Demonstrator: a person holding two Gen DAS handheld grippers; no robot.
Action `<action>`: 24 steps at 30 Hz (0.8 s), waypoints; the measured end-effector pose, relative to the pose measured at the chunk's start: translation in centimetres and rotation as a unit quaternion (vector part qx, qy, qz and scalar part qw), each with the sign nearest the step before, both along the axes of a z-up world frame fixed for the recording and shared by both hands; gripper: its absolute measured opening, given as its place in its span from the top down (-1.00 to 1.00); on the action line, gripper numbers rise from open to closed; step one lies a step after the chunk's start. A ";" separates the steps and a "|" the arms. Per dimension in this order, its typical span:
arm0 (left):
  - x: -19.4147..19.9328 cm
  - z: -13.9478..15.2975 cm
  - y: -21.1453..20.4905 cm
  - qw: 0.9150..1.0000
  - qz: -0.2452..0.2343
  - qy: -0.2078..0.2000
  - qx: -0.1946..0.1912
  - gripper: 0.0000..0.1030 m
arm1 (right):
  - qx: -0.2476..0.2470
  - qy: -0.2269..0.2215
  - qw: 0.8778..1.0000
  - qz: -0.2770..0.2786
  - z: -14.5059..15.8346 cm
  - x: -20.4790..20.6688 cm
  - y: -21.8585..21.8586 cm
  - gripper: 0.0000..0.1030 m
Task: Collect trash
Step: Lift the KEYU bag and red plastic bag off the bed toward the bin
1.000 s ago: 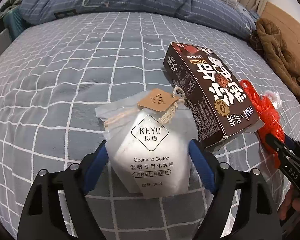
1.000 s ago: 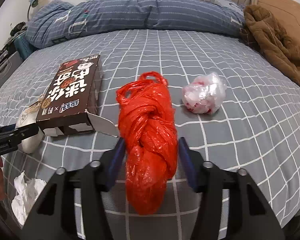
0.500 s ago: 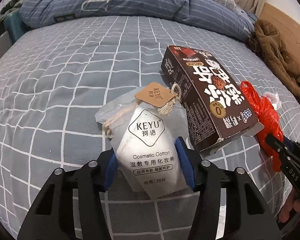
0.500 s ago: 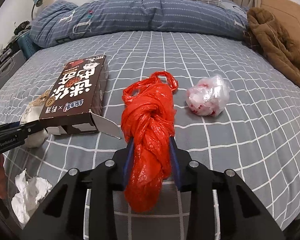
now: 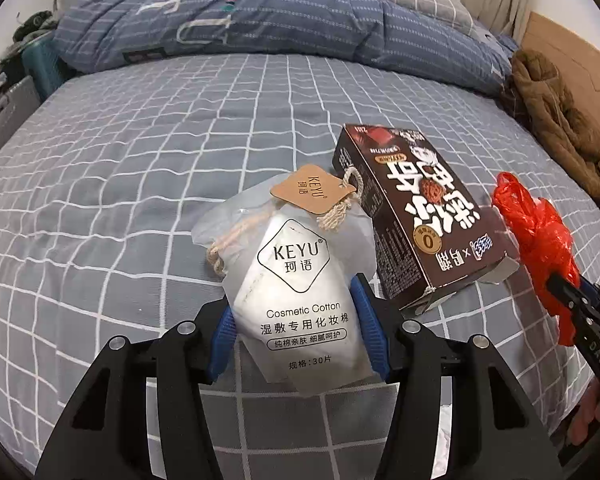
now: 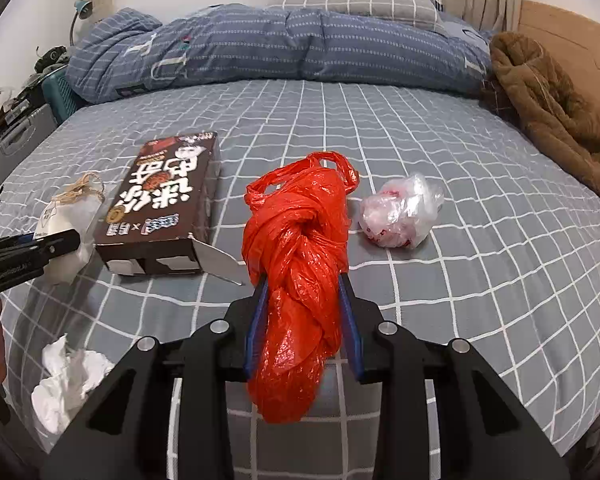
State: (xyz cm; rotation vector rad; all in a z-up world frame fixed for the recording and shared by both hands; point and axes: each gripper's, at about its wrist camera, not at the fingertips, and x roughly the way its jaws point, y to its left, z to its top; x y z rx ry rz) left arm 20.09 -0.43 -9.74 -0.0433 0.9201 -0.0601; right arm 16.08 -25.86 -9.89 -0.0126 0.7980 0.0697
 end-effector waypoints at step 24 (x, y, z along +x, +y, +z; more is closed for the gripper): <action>-7.9 2.4 -1.3 0.999 -0.001 -0.032 -0.006 -0.03 | 0.006 -0.028 1.000 0.004 2.2 -6.1 1.5 0.39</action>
